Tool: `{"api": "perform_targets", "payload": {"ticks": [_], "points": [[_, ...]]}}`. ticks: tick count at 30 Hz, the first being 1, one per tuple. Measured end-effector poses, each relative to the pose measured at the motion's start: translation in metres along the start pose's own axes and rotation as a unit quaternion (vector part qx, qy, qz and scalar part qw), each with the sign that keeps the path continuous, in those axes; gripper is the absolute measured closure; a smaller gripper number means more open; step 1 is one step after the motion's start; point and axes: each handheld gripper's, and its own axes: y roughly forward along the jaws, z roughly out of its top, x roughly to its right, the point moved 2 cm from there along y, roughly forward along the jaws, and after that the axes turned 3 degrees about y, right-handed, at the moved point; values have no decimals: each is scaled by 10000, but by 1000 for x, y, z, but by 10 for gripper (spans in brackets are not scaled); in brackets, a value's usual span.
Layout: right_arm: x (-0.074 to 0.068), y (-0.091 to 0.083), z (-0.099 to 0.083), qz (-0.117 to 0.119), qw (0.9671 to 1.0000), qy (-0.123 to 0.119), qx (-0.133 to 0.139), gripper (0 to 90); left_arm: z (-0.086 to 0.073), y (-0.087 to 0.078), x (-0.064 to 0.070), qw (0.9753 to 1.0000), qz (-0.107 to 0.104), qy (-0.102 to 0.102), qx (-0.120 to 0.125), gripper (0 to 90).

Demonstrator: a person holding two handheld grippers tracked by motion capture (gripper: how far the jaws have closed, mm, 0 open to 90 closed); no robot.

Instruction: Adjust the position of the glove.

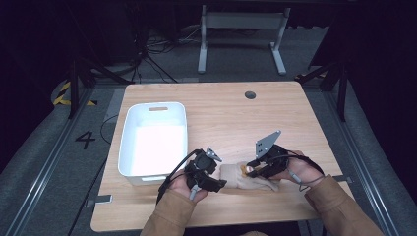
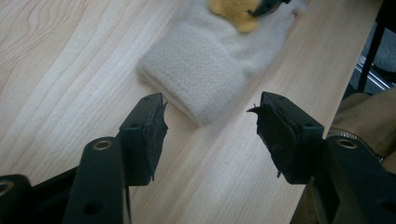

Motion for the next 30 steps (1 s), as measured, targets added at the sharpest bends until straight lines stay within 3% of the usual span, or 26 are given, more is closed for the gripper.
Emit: {"api": "perform_targets", "payload": {"ticks": [3, 7, 9, 12, 17, 21, 24, 26, 30], "points": [[0, 2, -1, -40, 10000, -23, -63, 587, -1, -2, 2, 9996, 165, 159, 189, 344], [0, -1, -2, -106, 9999, -76, 59, 510, 0, -2, 1, 9996, 73, 164, 219, 269], [0, -5, -1, -151, 9997, -66, 194, 463, 1, -1, 0, 9995, 24, 161, 253, 242], [-1, -13, -2, -244, 9989, -11, 407, 461, 3, 0, -1, 9994, -42, 156, 299, 217], [-1, -31, -6, -499, 9948, 217, 861, 461, 9, 1, -2, 9989, -121, 138, 426, 174], [0, -48, -14, -756, 9889, 420, 1207, 470, 14, 4, -1, 9988, -104, 195, 441, 150], [1, -61, -21, -940, 9827, 713, 1430, 488, 18, 7, -2, 9988, -89, 212, 433, 130], [2, -70, -25, -1105, 9770, 851, 1615, 488, 19, 8, -2, 9987, -89, 209, 457, 118], [8, -88, -37, -1479, 9617, 1210, 1963, 482, 22, 10, -4, 9987, -61, 172, 478, 96]]}}
